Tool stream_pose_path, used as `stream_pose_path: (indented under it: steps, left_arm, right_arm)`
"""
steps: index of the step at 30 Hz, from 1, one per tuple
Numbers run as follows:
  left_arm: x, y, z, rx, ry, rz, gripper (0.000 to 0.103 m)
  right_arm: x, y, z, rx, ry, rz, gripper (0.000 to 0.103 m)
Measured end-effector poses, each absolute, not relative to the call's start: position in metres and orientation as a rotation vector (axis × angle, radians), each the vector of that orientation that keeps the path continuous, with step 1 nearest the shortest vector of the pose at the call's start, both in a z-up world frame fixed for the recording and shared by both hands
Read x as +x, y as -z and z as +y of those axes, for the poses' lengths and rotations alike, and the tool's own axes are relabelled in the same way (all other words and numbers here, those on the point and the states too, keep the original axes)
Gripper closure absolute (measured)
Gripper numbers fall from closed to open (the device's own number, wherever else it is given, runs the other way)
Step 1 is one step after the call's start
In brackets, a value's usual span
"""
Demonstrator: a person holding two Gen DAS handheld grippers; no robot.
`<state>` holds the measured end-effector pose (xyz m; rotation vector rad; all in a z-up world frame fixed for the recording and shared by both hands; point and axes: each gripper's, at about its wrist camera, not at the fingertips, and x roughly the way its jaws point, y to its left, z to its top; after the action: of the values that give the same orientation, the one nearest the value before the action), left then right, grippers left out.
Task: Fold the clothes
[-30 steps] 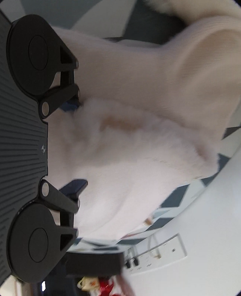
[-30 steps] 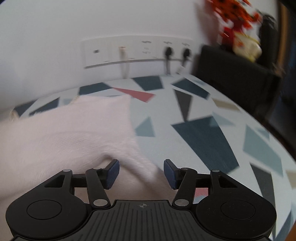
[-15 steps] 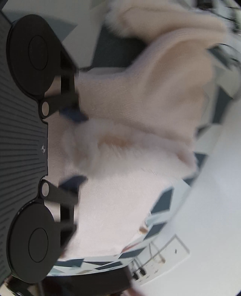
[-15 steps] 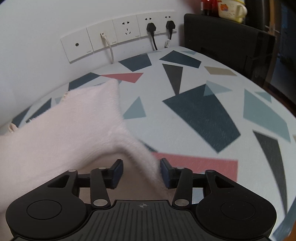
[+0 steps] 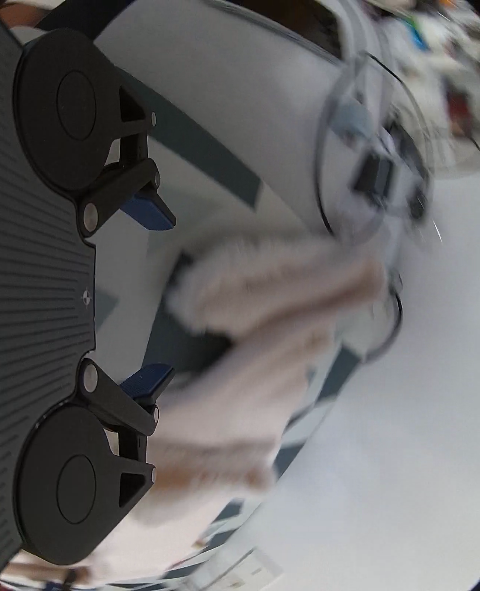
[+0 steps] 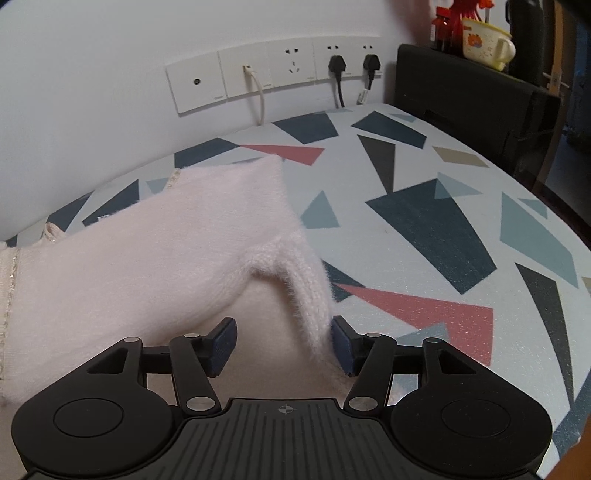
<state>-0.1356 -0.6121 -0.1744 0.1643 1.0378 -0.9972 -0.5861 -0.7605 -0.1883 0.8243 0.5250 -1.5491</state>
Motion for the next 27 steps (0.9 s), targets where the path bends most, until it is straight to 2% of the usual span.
stream_pose_path:
  steps: [7,11,13,18,21,23,24,27]
  left_arm:
    - [-0.103,0.184,-0.627,-0.024,0.927,1.056,0.022]
    - [-0.088,0.165,-0.640,-0.157,0.938,1.064,0.022]
    - [-0.081,0.155,-0.657,-0.204,1.000,1.054,0.014]
    - [-0.066,0.153,-0.735,-0.057,0.912,1.064,0.014]
    - [-0.065,0.163,-0.775,0.062,0.887,1.075,0.024]
    - [-0.066,0.169,-0.793,0.122,0.888,1.080,0.063]
    - [-0.068,0.171,-0.791,0.122,0.887,1.086,0.088]
    - [-0.077,0.170,-0.781,0.175,0.902,1.002,0.088]
  right_arm:
    - [-0.564,0.168,-0.754,0.848,1.570,0.458,0.049]
    - [-0.546,0.156,-0.747,0.813,1.532,0.437,0.049]
    - [-0.537,0.149,-0.744,0.787,1.515,0.422,0.047]
    - [-0.517,0.149,-0.744,0.788,1.501,0.398,0.042]
    - [-0.508,0.154,-0.746,0.828,1.499,0.367,0.041]
    - [-0.506,0.155,-0.746,0.855,1.507,0.348,0.041]
    - [-0.505,0.155,-0.746,0.868,1.510,0.339,0.041]
    - [-0.508,0.150,-0.739,0.881,1.544,0.316,0.041]
